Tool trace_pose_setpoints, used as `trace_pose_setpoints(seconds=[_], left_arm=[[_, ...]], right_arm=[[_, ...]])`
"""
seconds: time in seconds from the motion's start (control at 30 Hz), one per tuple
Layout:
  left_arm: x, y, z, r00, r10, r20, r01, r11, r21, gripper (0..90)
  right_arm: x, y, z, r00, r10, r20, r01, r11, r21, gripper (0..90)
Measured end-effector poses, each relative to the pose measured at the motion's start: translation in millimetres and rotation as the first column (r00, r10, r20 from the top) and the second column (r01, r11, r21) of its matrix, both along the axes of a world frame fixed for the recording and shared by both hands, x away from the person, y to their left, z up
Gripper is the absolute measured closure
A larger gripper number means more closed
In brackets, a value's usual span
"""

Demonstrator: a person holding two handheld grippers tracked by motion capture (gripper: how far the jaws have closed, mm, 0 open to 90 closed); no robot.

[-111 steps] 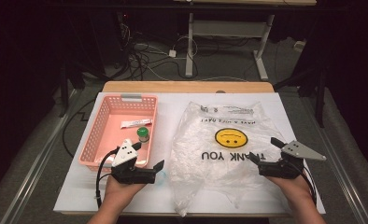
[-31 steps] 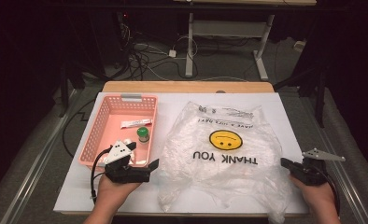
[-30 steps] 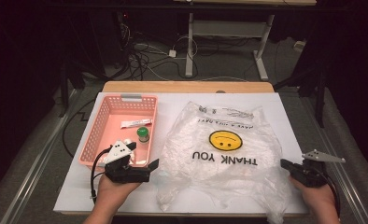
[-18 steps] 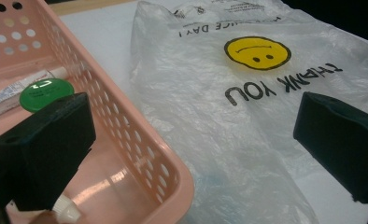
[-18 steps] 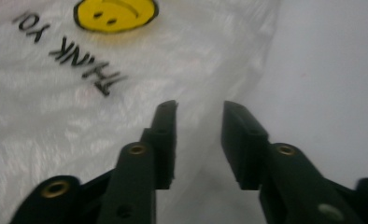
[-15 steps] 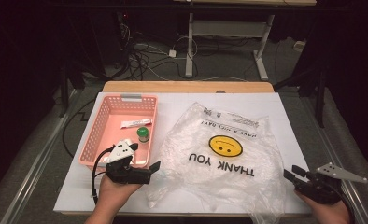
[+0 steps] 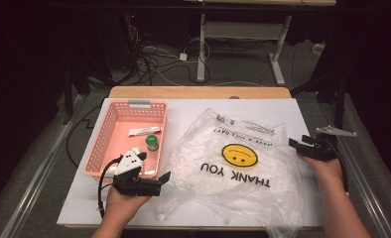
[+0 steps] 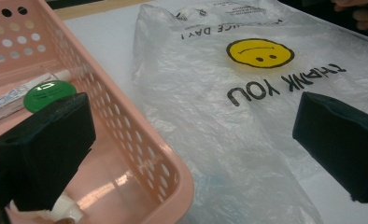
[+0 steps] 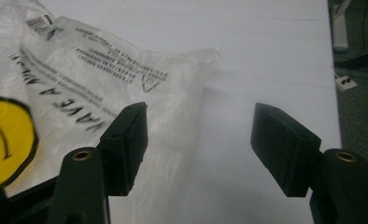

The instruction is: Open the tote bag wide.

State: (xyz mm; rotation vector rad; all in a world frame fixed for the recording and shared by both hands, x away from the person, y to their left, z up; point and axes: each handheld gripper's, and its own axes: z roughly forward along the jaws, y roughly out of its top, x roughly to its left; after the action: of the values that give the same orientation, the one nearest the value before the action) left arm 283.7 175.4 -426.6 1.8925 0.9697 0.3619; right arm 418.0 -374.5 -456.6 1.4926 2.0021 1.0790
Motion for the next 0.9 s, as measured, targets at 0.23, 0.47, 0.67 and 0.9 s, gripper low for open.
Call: trace_pose_setpoints(seconds=[0.23,0.47,0.67,0.9], left_arm=[[-0.8,0.5,0.9,0.9999,0.000,0.012,0.000,1.0000,-0.002,0.0],[-0.2,0.1,-0.6,1.0000,0.001,0.007,-0.001,1.0000,0.006,0.0],[-0.2,0.1,-1.0,1.0000,-0.001,0.008,0.001,1.0000,0.007,0.0],[-0.7,-1.3,-1.3,0.9999,-0.007,0.009,0.007,1.0000,0.006,0.0]], right_arm=[[42.9,21.4,-19.0,0.9948,0.043,-0.092,-0.044,0.9989,-0.018,25.8],[45.3,26.9,-25.6,0.9912,0.067,-0.114,-0.073,0.9965,-0.042,37.6],[39.8,34.5,-25.9,0.9914,0.096,-0.089,-0.105,0.9880,-0.113,68.9],[35.8,36.0,-23.2,0.9921,0.099,-0.077,-0.109,0.9852,-0.133,90.0]])
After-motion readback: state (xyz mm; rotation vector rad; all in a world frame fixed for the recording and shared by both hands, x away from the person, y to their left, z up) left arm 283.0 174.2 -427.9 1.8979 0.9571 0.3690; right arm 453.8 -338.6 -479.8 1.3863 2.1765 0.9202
